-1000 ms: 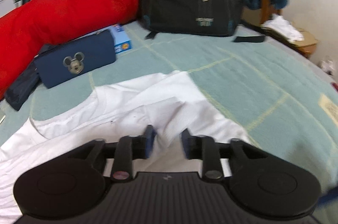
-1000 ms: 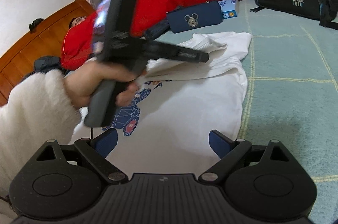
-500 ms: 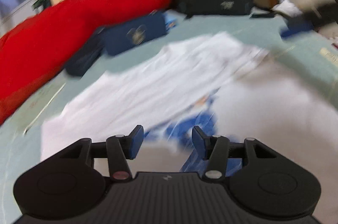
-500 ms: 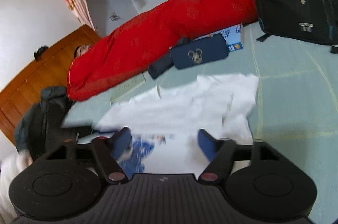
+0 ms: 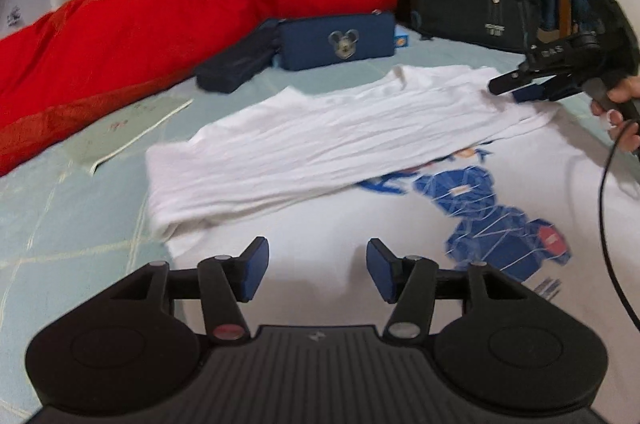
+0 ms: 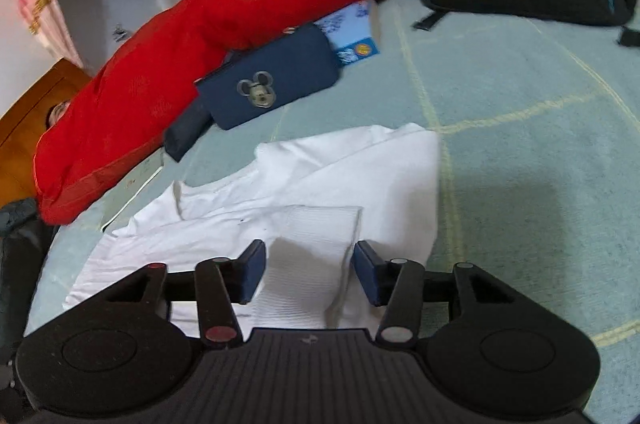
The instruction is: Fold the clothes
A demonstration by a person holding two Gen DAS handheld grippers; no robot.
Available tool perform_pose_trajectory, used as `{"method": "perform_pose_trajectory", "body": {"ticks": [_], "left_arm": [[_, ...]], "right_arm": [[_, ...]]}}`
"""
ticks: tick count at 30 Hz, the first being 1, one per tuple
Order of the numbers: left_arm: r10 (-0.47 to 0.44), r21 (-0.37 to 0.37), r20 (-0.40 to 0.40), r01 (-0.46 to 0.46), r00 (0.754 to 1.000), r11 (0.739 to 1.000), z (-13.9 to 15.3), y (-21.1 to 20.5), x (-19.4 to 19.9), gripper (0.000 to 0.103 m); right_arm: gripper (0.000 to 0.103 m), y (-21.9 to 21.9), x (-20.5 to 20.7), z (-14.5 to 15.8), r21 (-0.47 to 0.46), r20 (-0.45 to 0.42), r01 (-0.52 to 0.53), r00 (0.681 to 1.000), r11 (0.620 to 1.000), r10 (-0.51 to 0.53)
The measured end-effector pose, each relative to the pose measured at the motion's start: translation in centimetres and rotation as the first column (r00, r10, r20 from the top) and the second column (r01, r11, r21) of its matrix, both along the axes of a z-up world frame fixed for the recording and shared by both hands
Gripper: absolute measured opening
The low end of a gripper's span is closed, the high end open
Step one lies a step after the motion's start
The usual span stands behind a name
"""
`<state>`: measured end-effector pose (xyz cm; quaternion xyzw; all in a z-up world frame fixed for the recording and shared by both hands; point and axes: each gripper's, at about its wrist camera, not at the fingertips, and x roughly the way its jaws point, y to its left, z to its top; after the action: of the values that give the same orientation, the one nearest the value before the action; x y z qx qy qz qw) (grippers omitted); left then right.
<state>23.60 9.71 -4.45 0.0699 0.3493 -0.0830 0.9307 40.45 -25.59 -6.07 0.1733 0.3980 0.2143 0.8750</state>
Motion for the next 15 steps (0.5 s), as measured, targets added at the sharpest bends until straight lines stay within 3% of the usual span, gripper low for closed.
{"method": "perform_pose_trajectory", "body": {"ticks": [1, 2, 8, 10, 13, 15], "left_arm": [[0.003, 0.001, 0.001, -0.003, 1.0, 1.0, -0.2, 0.3, 0.0, 0.057], [0.007, -0.001, 0.003, -0.007, 1.0, 1.0, -0.3, 0.6, 0.0, 0.057], [0.018, -0.04, 0.054, -0.015, 0.998, 0.999, -0.3, 2.1, 0.6, 0.057], [0.021, -0.053, 0.071, -0.017, 0.997, 0.998, -0.4, 2.7, 1.6, 0.057], [0.076, -0.001, 0.083, -0.076, 0.994, 0.997, -1.2, 3.6, 3.3, 0.057], [0.124, -0.022, 0.075, -0.123, 0.989, 0.992, -1.6, 4.8, 3.7, 0.057]], "right_arm": [[0.041, 0.4, 0.0, 0.1, -0.024, 0.014, -0.015, 1.0, 1.0, 0.016], [0.011, 0.8, 0.0, 0.2, -0.049, 0.024, -0.032, 0.999, 0.998, 0.033], [0.009, 1.2, -0.6, 3.1, -0.084, 0.116, -0.043, 0.992, 0.996, 0.052], [0.009, 1.2, -0.3, 3.4, -0.09, 0.116, -0.035, 0.992, 0.995, 0.045], [0.009, 1.1, 0.2, 2.8, -0.107, 0.099, -0.02, 0.995, 0.994, 0.031], [0.009, 0.8, 0.3, 2.5, -0.128, 0.09, 0.008, 0.996, 0.992, 0.004]]}}
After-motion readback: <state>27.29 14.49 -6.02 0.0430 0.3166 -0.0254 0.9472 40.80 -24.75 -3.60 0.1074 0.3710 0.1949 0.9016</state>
